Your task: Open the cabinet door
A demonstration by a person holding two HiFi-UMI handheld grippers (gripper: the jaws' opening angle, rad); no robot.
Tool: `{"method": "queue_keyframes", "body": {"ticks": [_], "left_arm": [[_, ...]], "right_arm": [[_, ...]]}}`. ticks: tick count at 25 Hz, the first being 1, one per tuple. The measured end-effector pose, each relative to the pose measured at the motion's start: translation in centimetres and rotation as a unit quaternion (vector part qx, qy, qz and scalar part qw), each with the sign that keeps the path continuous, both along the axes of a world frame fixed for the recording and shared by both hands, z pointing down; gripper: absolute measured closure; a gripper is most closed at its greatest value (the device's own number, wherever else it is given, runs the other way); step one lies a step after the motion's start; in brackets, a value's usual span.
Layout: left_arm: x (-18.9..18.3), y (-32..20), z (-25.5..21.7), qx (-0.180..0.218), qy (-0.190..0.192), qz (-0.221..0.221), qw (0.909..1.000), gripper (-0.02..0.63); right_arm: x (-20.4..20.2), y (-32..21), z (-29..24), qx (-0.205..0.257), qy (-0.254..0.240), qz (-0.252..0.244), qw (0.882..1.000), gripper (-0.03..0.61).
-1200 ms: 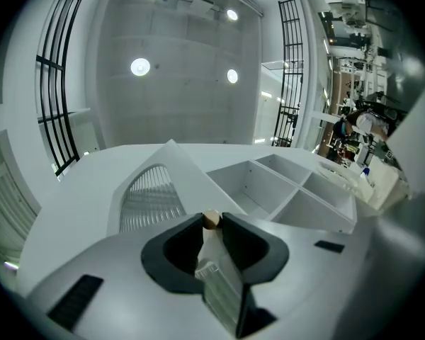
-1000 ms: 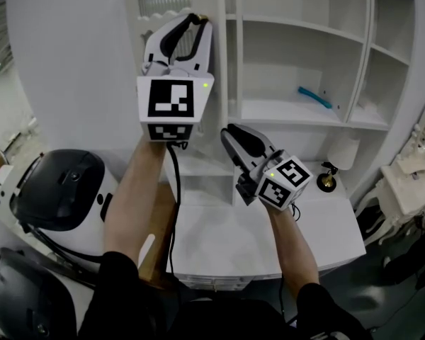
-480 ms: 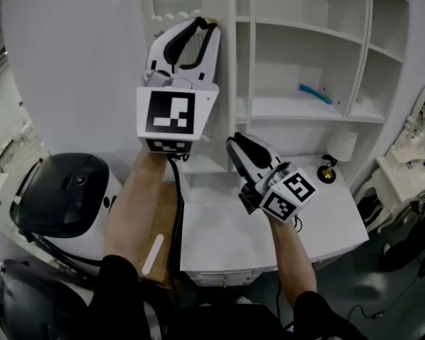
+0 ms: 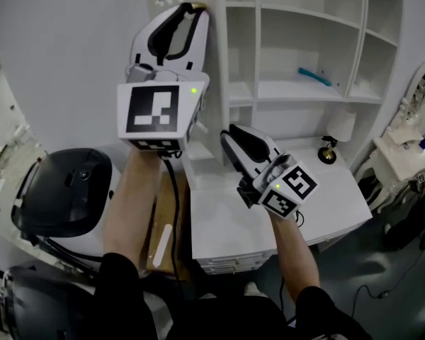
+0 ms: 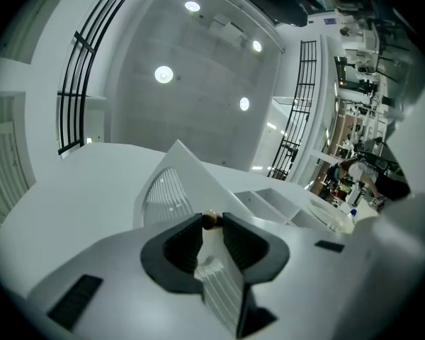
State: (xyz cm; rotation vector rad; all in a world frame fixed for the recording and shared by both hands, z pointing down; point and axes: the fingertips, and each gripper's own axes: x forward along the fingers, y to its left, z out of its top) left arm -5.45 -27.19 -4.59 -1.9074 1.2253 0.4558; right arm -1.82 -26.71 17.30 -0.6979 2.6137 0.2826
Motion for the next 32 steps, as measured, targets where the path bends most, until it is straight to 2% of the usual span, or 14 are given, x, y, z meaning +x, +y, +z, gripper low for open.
{"method": "queue_keyframes", "body": {"ticks": [4,7,11,19,25,28,32], "left_arm": [[-2.2,0.8,0.0,0.007,-0.004,-0.007,0.9999,0.517],[-3.9,1.9,0.2,0.009,0.008,-0.006,0.9999,0.517],[-6.8,2.7,0.4,0.020,0.012,-0.031,0.9992,0.522],[-11.9,3.4,0.9,0.015,0.033,-0.044,0.9984,0.545],[-13.8,3.7,1.4,0.009,0.052,-0.034,0.9980,0.555],[-13.9,3.7,1.9,0.000,0.045,-0.022,0.9988,0.597],[-14.0,3.8,3.4,0.002,0.044,-0.025,0.9987,0.597]], "right_arm": [[-2.1,1.1,-0.1,0.009,-0.001,0.001,1.000,0.494],[-4.0,2.1,0.1,0.014,-0.001,-0.001,1.000,0.492],[-6.9,3.3,0.1,0.027,0.017,-0.003,0.999,0.485],[-12.2,4.2,0.1,0.045,0.024,-0.001,0.999,0.465],[-14.3,4.4,0.2,0.053,0.027,0.005,0.998,0.457],[-14.3,4.3,0.3,0.047,0.018,0.003,0.999,0.456],[-14.3,4.4,0.2,0.048,0.010,0.009,0.999,0.456]]}}
